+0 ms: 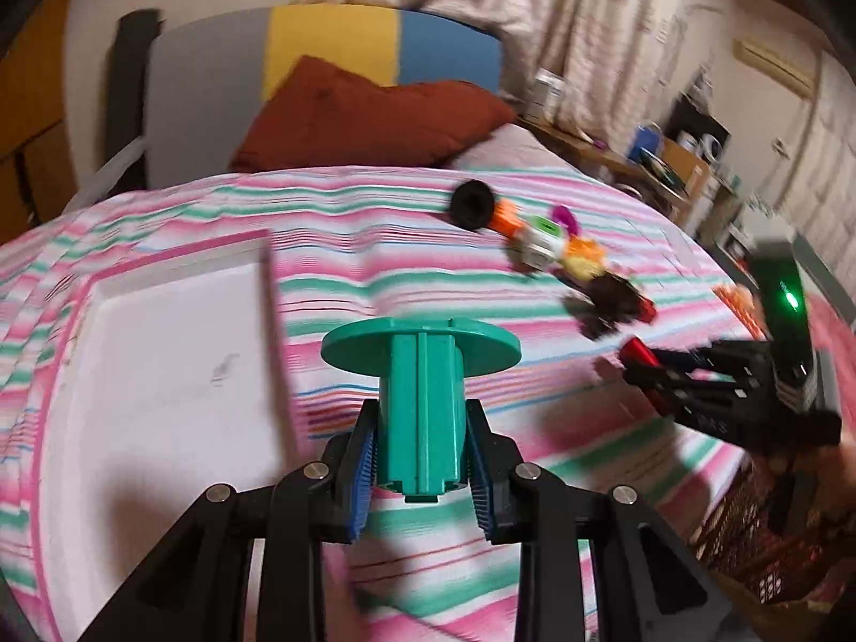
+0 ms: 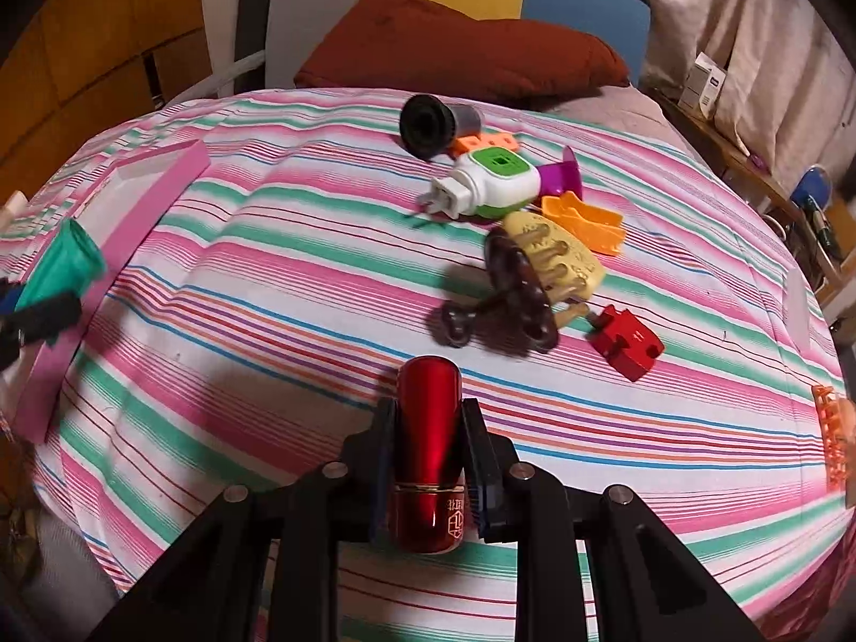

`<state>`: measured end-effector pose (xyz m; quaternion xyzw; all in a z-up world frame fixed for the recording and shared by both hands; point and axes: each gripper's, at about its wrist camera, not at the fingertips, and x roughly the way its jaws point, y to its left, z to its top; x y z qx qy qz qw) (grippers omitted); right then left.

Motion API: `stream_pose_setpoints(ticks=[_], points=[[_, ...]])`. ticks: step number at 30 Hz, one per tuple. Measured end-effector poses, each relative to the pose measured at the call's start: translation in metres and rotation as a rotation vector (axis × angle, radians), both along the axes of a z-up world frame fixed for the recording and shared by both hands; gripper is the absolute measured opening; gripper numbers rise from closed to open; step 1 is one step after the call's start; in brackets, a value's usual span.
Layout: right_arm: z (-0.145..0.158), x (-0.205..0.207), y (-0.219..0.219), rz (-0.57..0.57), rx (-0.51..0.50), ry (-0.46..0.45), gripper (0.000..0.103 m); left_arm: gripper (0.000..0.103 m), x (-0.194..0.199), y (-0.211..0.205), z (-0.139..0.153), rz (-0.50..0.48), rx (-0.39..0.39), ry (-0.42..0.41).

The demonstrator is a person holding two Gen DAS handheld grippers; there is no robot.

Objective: Organize rigid objects
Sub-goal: 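Carry the teal stand into the tray and open the left tool while the right tool carries the red tube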

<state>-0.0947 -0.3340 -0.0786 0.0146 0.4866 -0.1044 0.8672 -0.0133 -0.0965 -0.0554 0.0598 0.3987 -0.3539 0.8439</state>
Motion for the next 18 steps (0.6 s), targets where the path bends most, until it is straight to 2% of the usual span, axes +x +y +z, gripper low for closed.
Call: stream_pose_setpoints(ticks=[7,12,18], points=[[-0.003,-0.001,0.010,-0.005,0.022,-0.004,0.024,0.030,0.049,0.040,-0.004,0.150,0.044,0.009],[-0.005,-0.003,0.016,-0.025,0.042,-0.010,0.024,0.030,0.080,0.059,-0.012,0.206,0.084,0.004],[-0.004,-0.004,0.023,-0.027,0.045,-0.013,0.024,0.030,0.120,0.073,-0.026,0.284,0.139,0.063]])
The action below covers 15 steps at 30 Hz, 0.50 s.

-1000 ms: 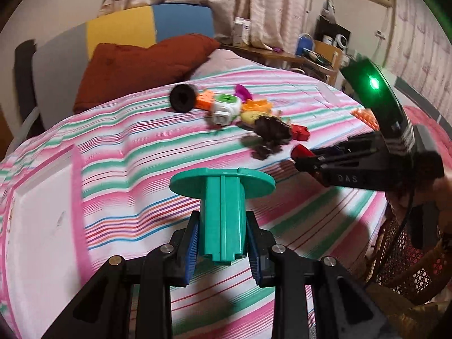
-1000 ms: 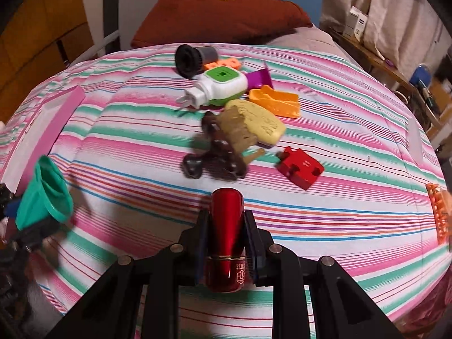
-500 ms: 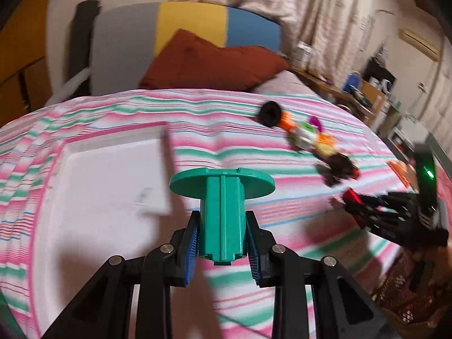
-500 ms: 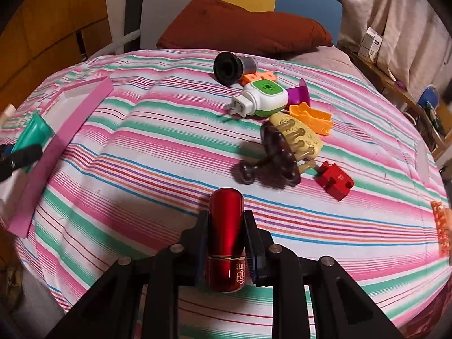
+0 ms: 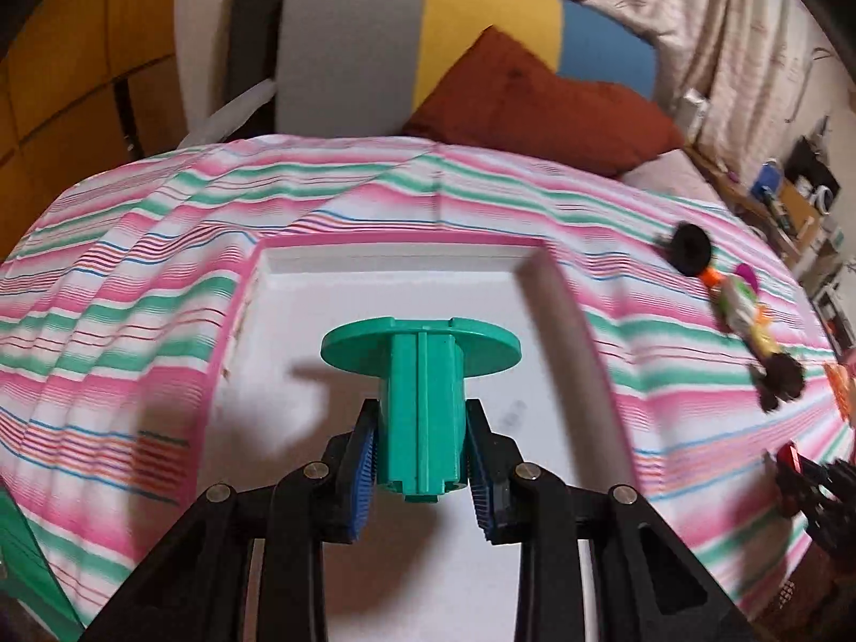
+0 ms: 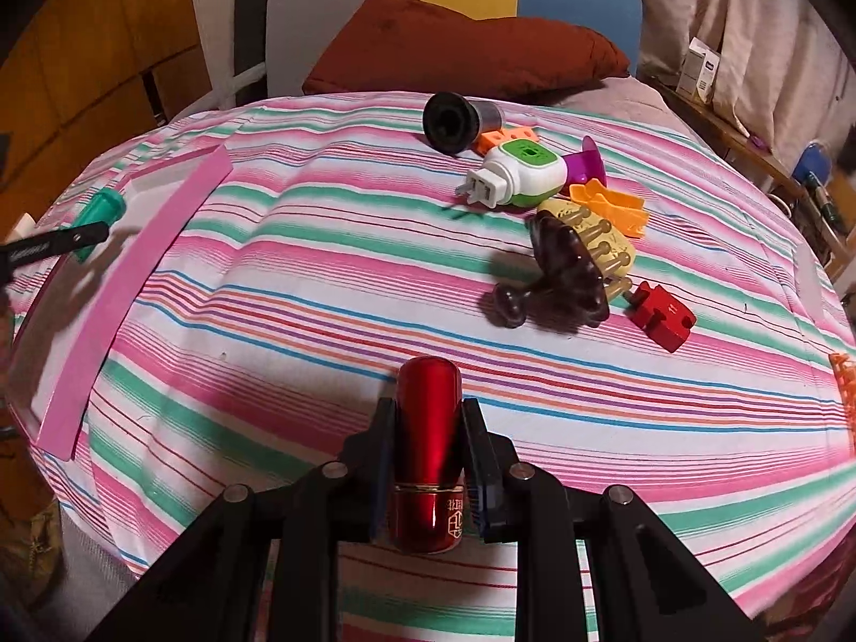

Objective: Organize rigid objects
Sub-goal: 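Carry the teal stand into the tray and open the left tool while the right tool carries the red tube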

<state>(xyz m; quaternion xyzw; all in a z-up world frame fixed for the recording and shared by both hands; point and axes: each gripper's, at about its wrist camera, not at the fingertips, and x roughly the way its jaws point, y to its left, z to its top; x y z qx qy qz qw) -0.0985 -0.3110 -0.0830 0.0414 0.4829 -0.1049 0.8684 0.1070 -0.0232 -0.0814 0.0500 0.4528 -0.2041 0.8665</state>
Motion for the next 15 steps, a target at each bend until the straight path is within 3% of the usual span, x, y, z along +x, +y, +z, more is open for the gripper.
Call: stream_pose_setpoints(ticks=[11,15], points=[[0.003,0.005,0.024,0.018,0.025,-0.023,0.024,0.030,0.048,-0.002,-0.019,0.080,0.136,0.017],[0.007,0.011,0.036,0.048,0.031,-0.036,0.024,0.032,0.053,0.010,-0.020,0.129,0.098,0.079]])
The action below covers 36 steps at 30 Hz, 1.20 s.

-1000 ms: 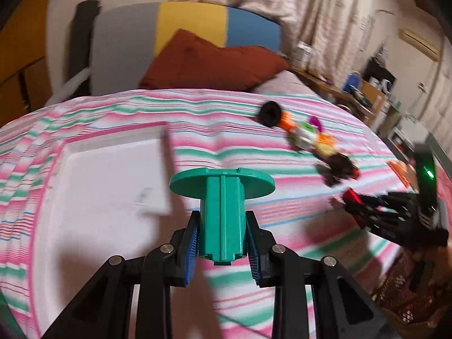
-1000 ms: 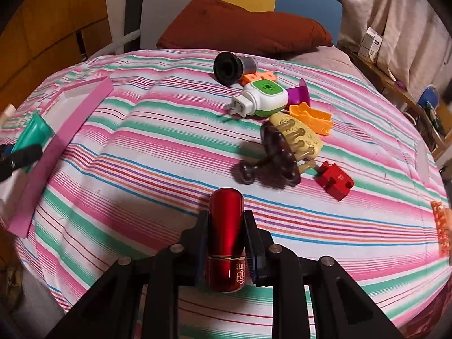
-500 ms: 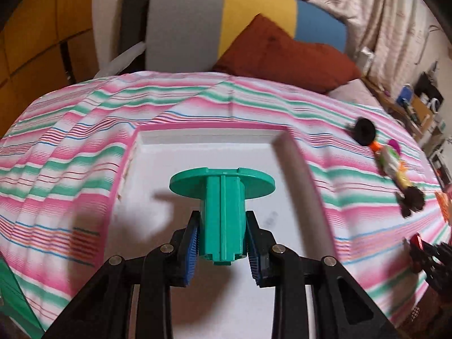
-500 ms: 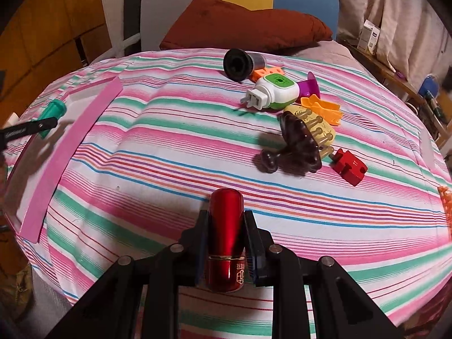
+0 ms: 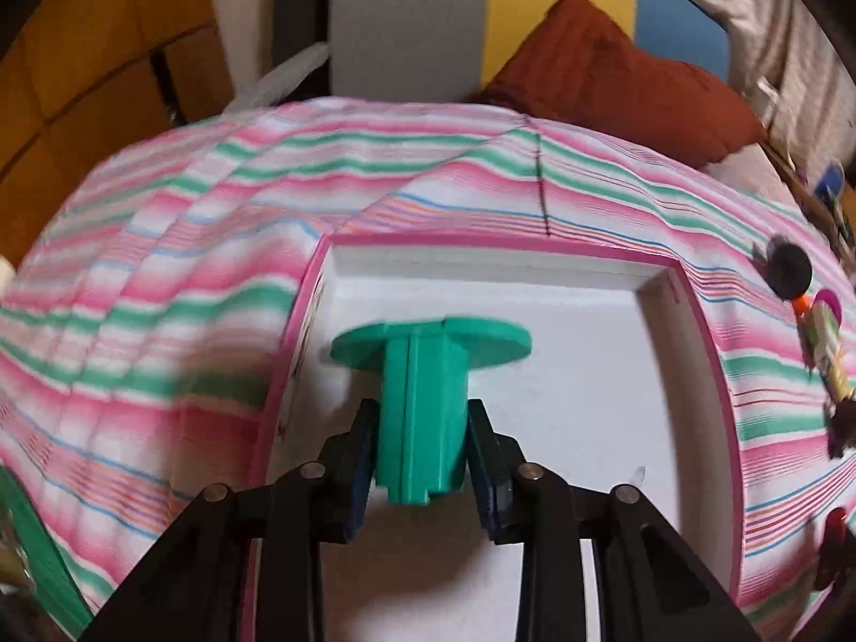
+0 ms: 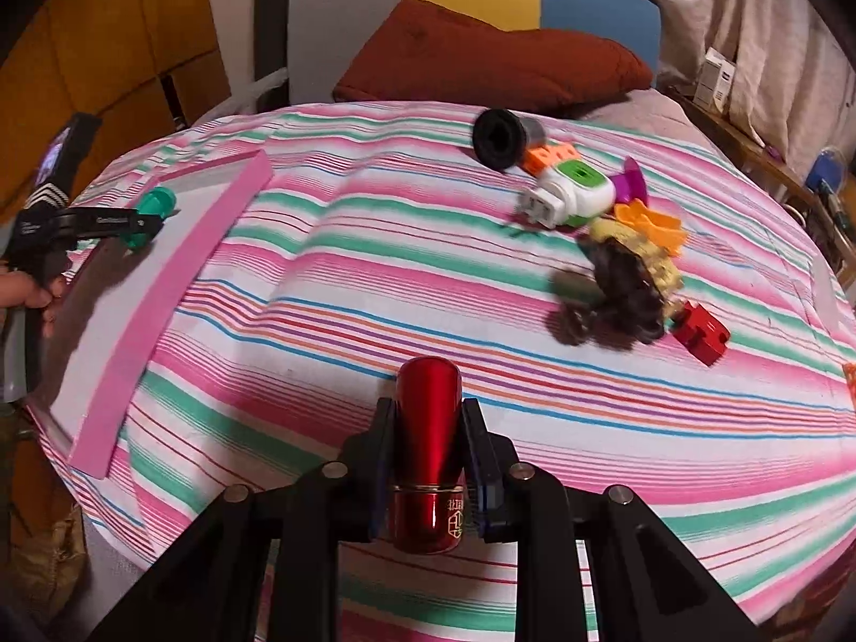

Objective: Organize rigid objects
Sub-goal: 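Carry the teal stand into the tray and open the left tool while the right tool carries the red tube, then lower the red tube into the tray and open the right tool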

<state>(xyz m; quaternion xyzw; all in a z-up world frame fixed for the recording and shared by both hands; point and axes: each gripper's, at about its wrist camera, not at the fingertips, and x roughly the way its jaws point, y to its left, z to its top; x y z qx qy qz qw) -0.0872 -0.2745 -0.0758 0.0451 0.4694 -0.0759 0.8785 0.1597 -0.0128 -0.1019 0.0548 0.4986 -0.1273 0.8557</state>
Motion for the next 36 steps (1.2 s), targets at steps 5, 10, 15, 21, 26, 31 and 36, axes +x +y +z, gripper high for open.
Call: stream_pose_setpoints(ticks=[5,10,15,21,26,31,36], points=[[0.006,0.010,0.017,0.042,0.007,-0.017,0.024,0.032,-0.024,0.018,0.008,0.027,-0.076,-0.014],[0.015,0.028,0.038,0.100,0.032,-0.034,0.024,0.032,-0.062,0.023,0.015,0.014,-0.071,-0.045],[0.032,0.052,0.062,0.156,0.073,-0.071,0.024,0.032,-0.084,0.028,0.013,0.017,-0.078,-0.033],[0.046,0.083,0.101,0.256,0.082,-0.114,0.024,0.032,-0.109,0.032,0.016,0.008,-0.081,-0.025],[0.042,0.112,0.127,0.308,0.108,-0.098,0.024,0.032,-0.126,0.032,0.022,-0.015,-0.044,-0.048],[0.032,0.145,0.142,0.327,0.128,-0.065,0.024,0.032,-0.131,0.040,0.025,-0.002,-0.050,-0.047],[0.017,0.179,0.150,0.319,0.070,-0.010,0.024,0.032,-0.137,0.051,0.031,0.019,-0.047,-0.060]])
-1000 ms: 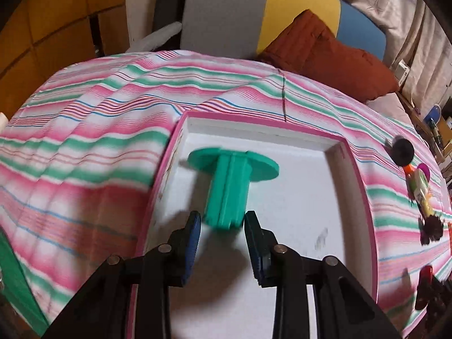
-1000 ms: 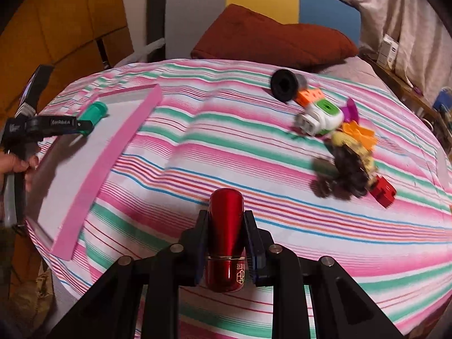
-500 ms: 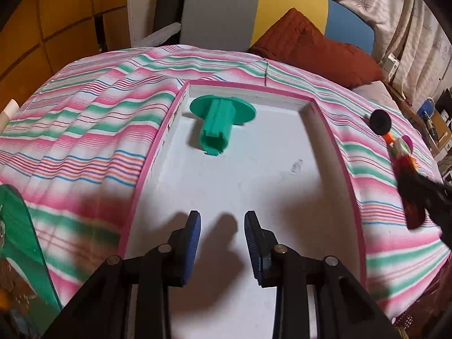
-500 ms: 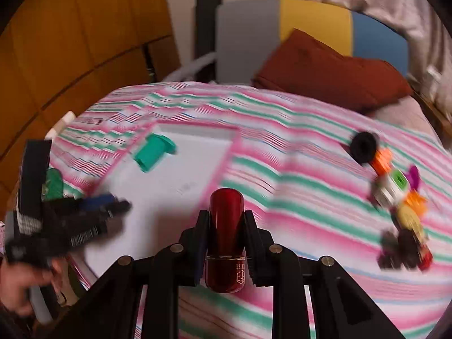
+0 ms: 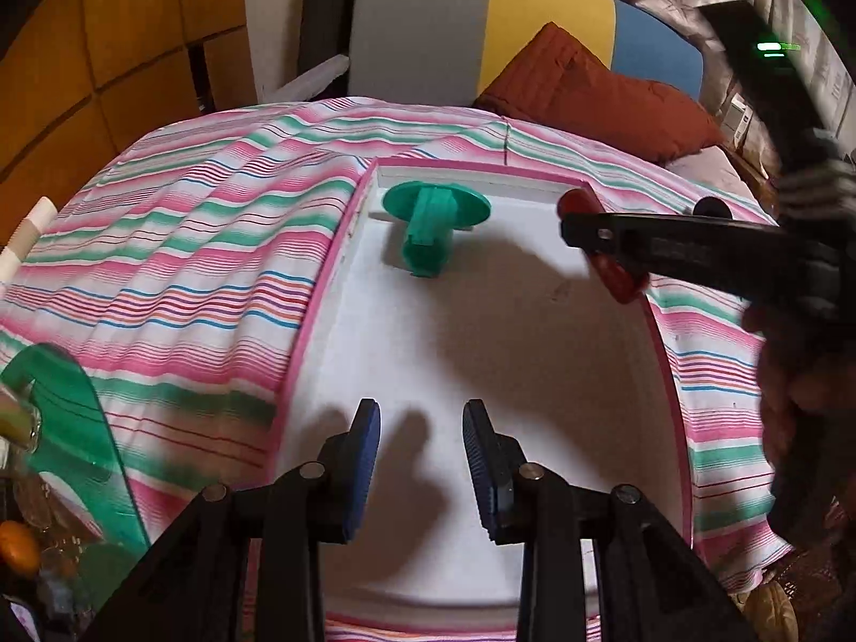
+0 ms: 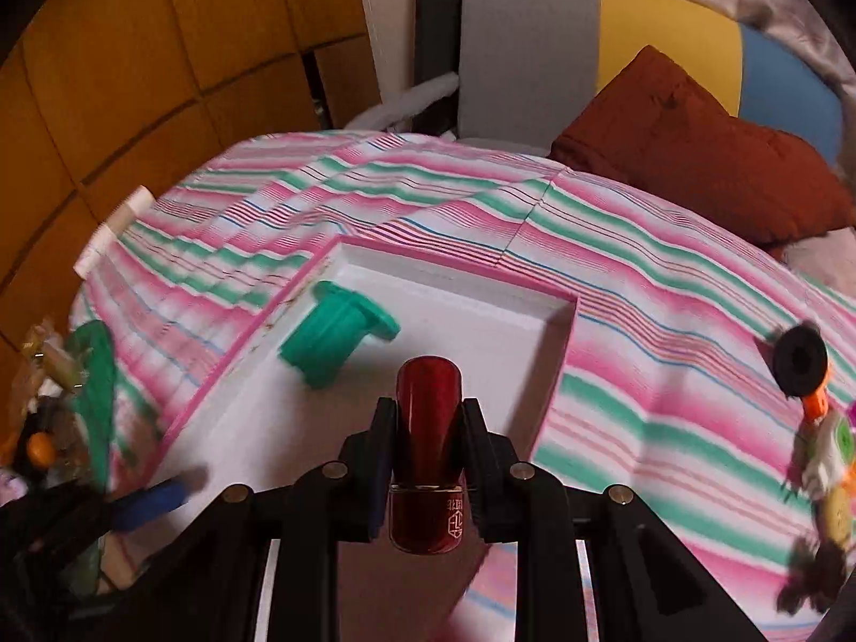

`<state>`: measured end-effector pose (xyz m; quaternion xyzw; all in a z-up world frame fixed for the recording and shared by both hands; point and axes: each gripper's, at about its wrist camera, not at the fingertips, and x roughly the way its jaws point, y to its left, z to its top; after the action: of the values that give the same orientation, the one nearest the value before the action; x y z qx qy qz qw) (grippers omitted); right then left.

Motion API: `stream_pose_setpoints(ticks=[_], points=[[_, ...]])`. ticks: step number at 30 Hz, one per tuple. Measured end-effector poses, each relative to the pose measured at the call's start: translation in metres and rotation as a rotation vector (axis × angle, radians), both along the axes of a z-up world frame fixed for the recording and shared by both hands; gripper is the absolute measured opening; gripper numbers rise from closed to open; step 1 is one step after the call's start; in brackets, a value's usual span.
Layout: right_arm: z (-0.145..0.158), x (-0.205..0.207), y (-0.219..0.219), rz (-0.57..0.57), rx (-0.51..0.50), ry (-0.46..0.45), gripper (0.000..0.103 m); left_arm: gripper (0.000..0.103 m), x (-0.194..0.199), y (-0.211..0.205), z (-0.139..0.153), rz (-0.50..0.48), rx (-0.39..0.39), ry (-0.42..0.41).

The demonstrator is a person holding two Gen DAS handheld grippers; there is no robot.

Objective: Organize rigid objects
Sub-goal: 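Lower the red tube into the tray and open the right tool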

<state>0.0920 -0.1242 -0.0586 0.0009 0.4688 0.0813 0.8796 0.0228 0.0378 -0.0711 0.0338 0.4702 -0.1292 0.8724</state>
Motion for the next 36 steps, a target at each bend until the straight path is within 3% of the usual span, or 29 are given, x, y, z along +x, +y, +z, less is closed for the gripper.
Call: stream_pose_setpoints(ticks=[7,13,16,23,28,36], points=[[-0.009,0.035,0.004,-0.020,-0.050,0.023,0.024,0.032,0.002,0.009,0.005,0.035,0.001,-0.005],[-0.011,0.044,0.008,-0.007,-0.113,0.008,0.025,0.032,0.000,0.011,0.006,0.057,0.032,-0.007],[-0.007,0.045,0.001,-0.029,-0.094,0.008,0.026,0.032,0.000,0.011,0.006,0.062,0.043,-0.009],[0.003,0.031,-0.007,-0.035,-0.056,-0.009,0.031,0.032,-0.002,0.008,0.011,0.076,0.071,-0.026],[0.010,0.014,-0.009,-0.021,-0.042,-0.027,0.040,0.032,-0.003,0.003,0.012,0.075,0.085,-0.029],[0.024,-0.019,-0.024,-0.013,-0.017,-0.055,0.043,0.032,-0.011,-0.011,0.015,0.057,0.135,-0.050]])
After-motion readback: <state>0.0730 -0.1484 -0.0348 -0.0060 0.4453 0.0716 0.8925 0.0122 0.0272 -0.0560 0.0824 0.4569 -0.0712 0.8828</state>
